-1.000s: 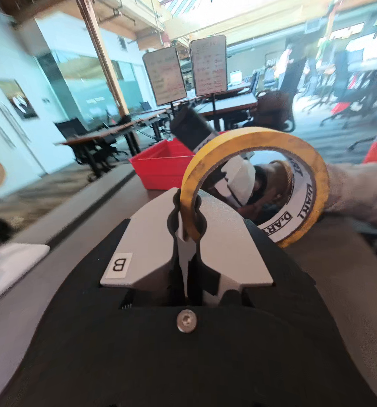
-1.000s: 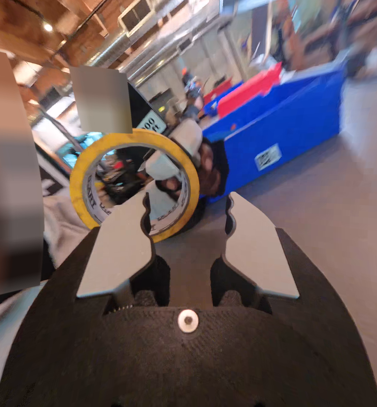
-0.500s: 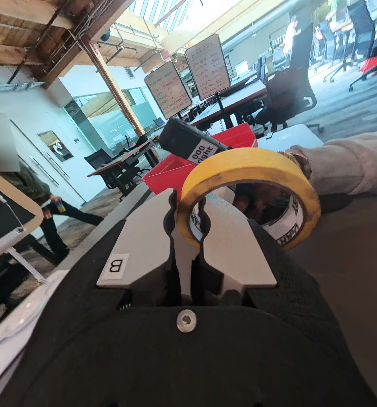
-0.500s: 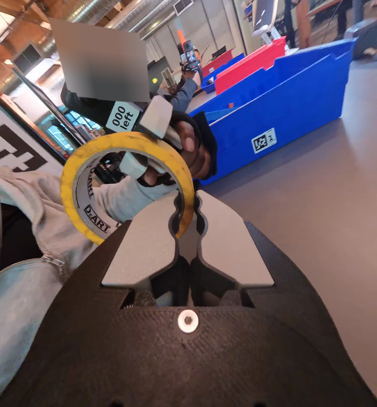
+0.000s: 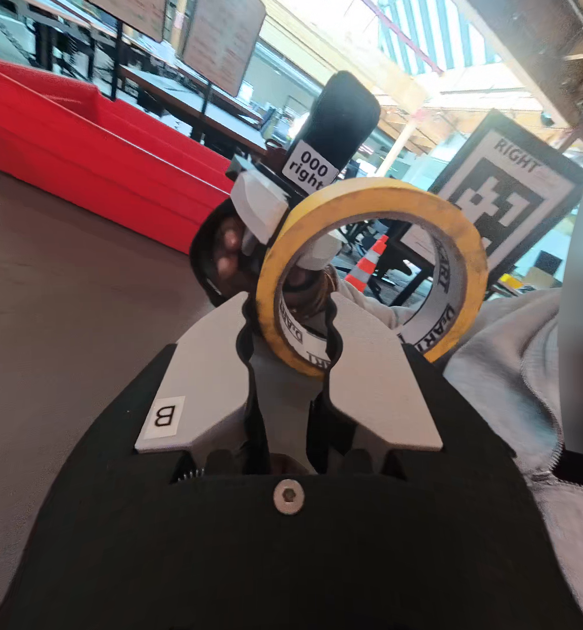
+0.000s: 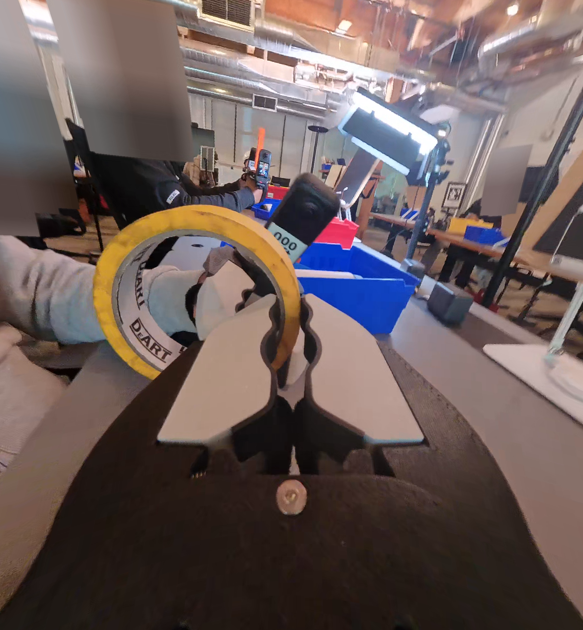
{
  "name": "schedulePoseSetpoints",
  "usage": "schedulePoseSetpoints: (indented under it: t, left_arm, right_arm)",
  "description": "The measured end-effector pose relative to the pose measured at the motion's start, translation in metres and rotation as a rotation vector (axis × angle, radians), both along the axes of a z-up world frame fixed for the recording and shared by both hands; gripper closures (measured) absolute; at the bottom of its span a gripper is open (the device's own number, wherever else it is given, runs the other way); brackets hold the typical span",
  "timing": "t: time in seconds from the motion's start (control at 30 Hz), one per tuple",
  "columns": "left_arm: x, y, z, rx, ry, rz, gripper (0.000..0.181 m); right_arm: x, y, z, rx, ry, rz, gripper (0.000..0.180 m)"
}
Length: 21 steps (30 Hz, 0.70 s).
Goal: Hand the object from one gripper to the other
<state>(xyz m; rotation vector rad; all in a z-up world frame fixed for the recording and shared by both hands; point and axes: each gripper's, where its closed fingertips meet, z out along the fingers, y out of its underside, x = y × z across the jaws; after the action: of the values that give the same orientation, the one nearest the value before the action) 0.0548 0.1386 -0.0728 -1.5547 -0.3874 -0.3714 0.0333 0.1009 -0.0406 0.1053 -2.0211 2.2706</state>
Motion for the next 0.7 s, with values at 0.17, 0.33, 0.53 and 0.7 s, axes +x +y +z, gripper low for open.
schedulePoseSetpoints:
  t: [0.17,0.33,0.53,0.7]
  left_arm:
    - [0.01,0.004,-0.008,-0.043,-0.014,-0.063,0.155]
    - [0.016,0.006,-0.012,-0.063,-0.02,-0.094,0.16]
    - [0.005,0.002,-0.012,-0.089,0.101,-0.013,0.17]
    - [-0.021,-0.016,0.006,-0.103,0.4,0.216,0.17]
  right_arm:
    - [0.013,-0.002,0.004,-0.022,0.149,0.011,0.169]
    - [0.022,-0.004,0.005,-0.02,0.253,0.019,0.169]
    - [0.027,-0.006,0.006,-0.034,0.262,0.025,0.165]
    - [0.008,-0.003,0.011,-0.072,-0.012,-0.002,0.13]
